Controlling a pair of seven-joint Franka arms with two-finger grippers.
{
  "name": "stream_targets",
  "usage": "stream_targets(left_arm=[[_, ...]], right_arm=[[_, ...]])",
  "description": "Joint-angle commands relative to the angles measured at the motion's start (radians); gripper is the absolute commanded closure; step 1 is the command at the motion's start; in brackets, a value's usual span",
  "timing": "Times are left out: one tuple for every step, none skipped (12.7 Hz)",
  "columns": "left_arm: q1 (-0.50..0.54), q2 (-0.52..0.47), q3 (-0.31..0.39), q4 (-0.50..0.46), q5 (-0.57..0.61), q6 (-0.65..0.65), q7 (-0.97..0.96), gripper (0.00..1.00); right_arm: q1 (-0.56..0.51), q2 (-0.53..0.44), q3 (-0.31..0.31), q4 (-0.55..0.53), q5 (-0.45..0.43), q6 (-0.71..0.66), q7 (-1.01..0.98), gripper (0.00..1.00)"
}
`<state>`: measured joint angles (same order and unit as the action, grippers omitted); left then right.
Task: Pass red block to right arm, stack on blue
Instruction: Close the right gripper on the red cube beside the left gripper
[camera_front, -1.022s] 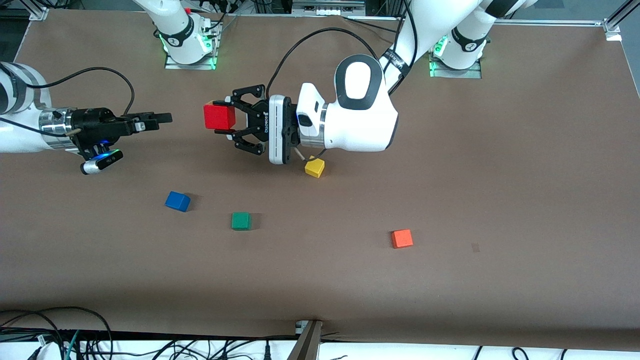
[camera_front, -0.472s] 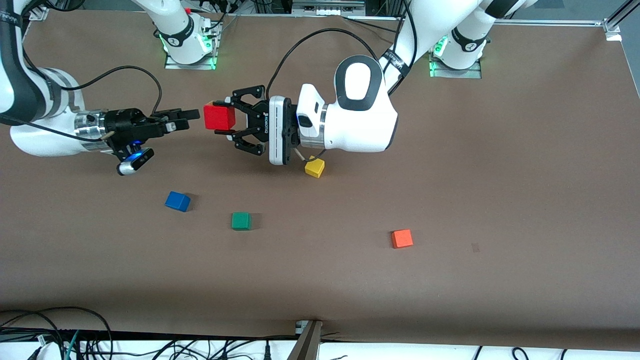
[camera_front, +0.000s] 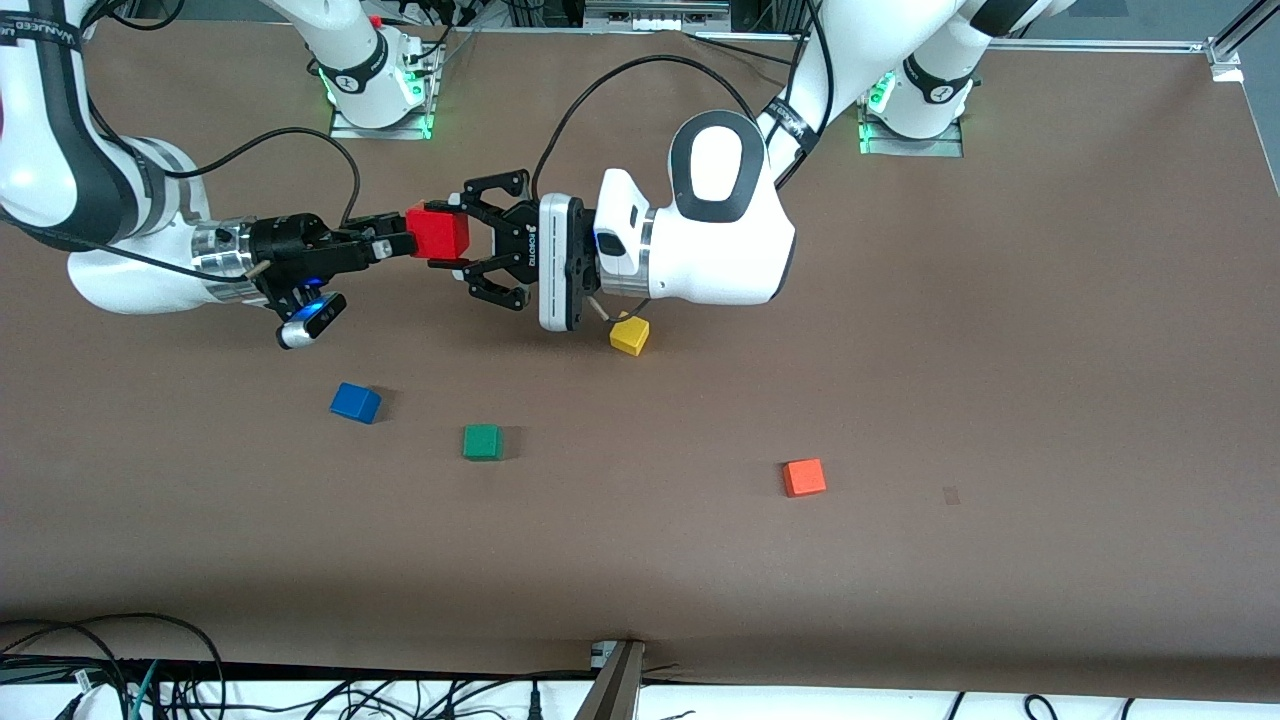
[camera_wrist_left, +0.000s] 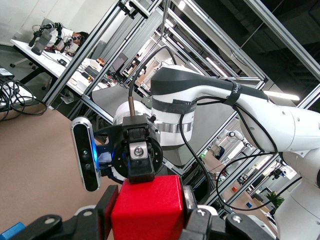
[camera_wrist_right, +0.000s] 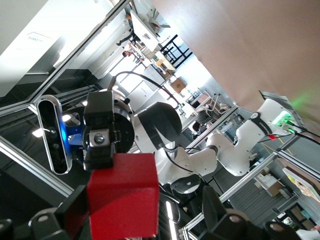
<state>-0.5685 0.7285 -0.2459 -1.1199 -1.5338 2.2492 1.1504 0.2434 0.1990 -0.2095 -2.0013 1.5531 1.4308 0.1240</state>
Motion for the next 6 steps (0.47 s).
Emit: stream_targets(left_arm=[[-0.011,0.017,0.007,0.038,-0.032,0.001,-0.001,1.0],[-0.011,0.017,0.007,0.038,-0.032,0.0,-0.001,1.0],[-0.011,0.017,0.008,0.038,-0.032,0.001,-0.001,1.0],[-0.011,0.017,0.007,0.038,-0.032,0.001,-0.001,1.0],[-0.011,0.017,0.008,0.038,-0.032,0.001,-0.001,1.0],[-0.011,0.019,0.008,0.038,-0.032,0.001,-0.001,1.0]], right_arm=[[0.01,-0.018,-0.004,-0.013,0.05,0.019,0.02,0.0],[0.016,-0.02,-0.004,-0.014,0.05,0.022,0.02,0.0],[0.019,-0.021,-0.004,-0.016,0.051,0.017,0.02,0.0],[0.019,-0.021,-0.004,-0.014,0.053,0.007,0.019,0.06],[0.019,-0.026,-0.004,-0.016,0.053,0.004,0.016,0.26],[0.02,-0.027,-0.004,-0.016,0.055,0.002,0.016,0.48]])
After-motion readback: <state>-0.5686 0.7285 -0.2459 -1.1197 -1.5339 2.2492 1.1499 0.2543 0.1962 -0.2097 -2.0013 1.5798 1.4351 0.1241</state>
